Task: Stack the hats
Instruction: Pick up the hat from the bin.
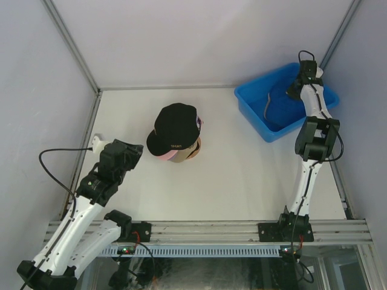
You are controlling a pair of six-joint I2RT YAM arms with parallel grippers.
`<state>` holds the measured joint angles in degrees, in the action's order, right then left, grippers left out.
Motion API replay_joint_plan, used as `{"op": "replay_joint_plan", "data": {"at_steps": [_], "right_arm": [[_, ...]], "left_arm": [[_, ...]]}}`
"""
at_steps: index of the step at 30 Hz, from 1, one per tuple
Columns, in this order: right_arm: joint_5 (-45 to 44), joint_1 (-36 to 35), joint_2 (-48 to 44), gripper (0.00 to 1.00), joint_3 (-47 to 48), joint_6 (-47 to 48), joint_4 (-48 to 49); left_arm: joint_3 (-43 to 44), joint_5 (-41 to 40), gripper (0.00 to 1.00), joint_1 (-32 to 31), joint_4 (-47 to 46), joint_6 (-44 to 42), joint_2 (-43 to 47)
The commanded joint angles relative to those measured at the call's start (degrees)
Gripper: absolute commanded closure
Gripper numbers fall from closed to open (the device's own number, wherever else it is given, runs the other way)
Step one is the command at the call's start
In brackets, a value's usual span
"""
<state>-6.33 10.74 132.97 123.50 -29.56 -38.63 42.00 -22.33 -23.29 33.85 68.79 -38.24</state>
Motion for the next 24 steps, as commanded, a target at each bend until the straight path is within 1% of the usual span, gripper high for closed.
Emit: {"op": "replay_joint_plan", "data": {"at_steps": [1, 6, 15, 20, 24], "right_arm": [[-0.4, -0.7, -7.7, 1.00, 2.2, -0.1, 1.4], [-0.9, -1.9, -14.6, 1.00, -1.2, 0.1, 4.3], [0.5, -3.2, -22.7, 1.00, -5.8, -0.5, 6.7], [1.7, -5.8, -27.9, 1.00, -6.7, -1.2, 7.0], [1.5, -10.5, -33.2, 1.00, -8.5, -1.9, 7.3]], "left_arm": [[0.5, -1.3, 0.61, -0.9, -1.2, 1.1, 0.0], [1.8, -1.7, 0.61, -1.1, -1.1, 0.4, 0.2], [4.7, -1.0, 0.60, -1.0, -0.6, -2.6, 0.6], [5.6, 1.7, 0.58, -1.1, -3.8, -5.5, 1.1], [5.2, 6.0, 0.56, -1.1, -8.6, -7.1, 1.9]]}}
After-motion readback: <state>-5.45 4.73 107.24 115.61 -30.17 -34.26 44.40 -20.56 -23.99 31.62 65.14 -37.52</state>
